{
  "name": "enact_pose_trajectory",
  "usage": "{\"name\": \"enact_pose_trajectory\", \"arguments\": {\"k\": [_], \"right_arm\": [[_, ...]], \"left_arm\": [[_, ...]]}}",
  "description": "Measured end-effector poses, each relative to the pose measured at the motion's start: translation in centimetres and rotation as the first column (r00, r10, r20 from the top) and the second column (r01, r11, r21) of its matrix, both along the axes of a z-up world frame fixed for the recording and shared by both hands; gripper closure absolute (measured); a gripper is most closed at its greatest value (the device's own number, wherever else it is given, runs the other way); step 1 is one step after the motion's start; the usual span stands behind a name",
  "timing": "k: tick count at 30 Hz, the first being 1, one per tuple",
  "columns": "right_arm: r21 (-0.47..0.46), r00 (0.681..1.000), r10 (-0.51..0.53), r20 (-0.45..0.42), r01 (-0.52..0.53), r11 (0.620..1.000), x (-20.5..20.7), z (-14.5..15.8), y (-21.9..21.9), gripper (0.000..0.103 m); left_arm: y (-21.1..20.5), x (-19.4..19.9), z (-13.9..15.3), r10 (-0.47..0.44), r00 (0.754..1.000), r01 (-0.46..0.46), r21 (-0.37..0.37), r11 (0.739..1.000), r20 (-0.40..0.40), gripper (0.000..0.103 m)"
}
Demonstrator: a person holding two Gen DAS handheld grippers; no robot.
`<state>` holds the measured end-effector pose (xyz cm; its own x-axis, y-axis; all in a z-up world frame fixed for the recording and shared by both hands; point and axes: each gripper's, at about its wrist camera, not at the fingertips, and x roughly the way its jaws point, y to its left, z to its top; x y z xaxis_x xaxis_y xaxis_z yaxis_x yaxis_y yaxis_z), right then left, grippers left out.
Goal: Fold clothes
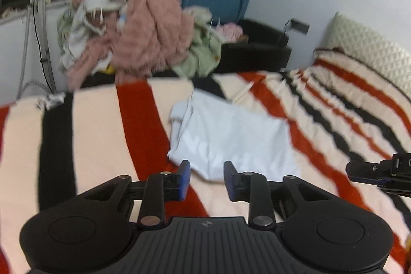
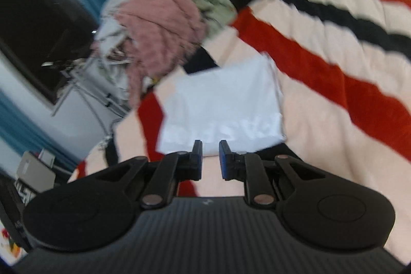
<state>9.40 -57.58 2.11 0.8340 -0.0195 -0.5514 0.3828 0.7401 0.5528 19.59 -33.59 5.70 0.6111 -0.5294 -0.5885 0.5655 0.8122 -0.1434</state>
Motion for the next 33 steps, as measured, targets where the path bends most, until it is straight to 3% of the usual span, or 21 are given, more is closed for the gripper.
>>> {"name": "enact_pose_trajectory", "arguments": {"k": [5,7,9,11,12,14,22,33], "right_arm": [[-0.112,0.997,0.035,0.072,-0.027,0.993,-5.4,6.0,3.4,0.085],[-0.166,0.994,0.045,0.095,-0.029,0.986,-7.7,7.8,4.8,0.081],[-0.199,0.991,0.061,0.116,-0.037,0.979,-9.7,8.9,6.0,0.063],[-0.232,0.987,0.075,0.139,-0.041,0.972,-11.8,9.8,7.2,0.021],[-0.250,0.985,0.079,0.153,-0.039,0.967,-12.9,10.1,7.8,0.017],[-0.295,0.981,0.082,0.175,-0.027,0.955,-14.8,10.4,9.1,0.016],[-0.402,0.967,0.073,0.242,0.032,0.915,-19.2,8.0,13.0,0.016],[-0.449,0.959,0.072,0.273,0.060,0.891,-19.6,2.4,16.6,0.016]], "left_arm": [[2.4,-7.0,6.7,-0.015,0.997,0.015,0.002,1.000,0.069,0.051],[3.3,-9.7,8.6,-0.029,0.997,0.028,0.017,0.999,0.072,0.049],[4.5,-12.5,10.4,-0.031,0.994,0.028,0.031,0.999,0.108,0.029],[5.9,-15.1,11.8,-0.032,0.989,0.030,0.015,0.999,0.147,0.015],[6.8,-16.4,12.4,-0.027,0.986,0.028,-0.003,1.000,0.165,0.009],[8.2,-18.6,13.0,-0.010,0.982,0.016,-0.026,1.000,0.188,0.002],[12.0,-25.2,11.4,0.012,0.958,-0.003,-0.032,0.999,0.288,0.000],[15.6,-26.7,5.9,0.063,0.946,-0.045,-0.062,0.997,0.319,0.000]]}}
